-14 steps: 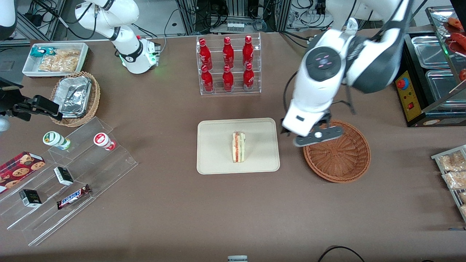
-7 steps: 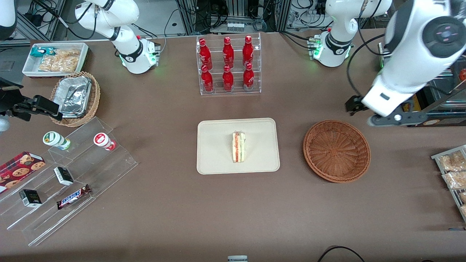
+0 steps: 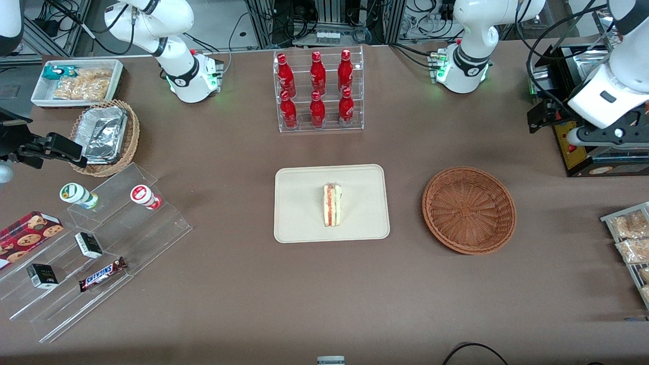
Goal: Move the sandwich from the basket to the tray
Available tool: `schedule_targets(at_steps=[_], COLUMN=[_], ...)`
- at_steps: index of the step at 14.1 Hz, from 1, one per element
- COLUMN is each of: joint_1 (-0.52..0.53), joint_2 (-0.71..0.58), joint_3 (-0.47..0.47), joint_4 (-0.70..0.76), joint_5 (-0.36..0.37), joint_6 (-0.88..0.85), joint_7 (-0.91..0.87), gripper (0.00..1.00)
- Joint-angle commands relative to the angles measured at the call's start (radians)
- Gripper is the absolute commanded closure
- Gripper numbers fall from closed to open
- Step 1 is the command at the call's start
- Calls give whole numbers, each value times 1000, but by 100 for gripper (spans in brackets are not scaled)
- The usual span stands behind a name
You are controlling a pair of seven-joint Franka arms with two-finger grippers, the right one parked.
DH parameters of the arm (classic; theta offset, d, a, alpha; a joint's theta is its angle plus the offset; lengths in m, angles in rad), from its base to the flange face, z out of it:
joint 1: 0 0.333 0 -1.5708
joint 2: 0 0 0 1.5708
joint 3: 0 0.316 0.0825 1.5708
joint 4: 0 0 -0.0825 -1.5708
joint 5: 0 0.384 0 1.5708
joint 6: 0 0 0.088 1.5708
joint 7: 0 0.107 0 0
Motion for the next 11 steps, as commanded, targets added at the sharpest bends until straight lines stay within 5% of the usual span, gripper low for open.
schedule_targets(at_steps=[1, 11], joint_1=[8, 5], joint_2=[-10, 6], joint_3=[-6, -9], joint_4=[22, 97], joint_5=[-16, 1], joint_6=[-30, -107], joint_7=[-25, -117], gripper=[0, 0])
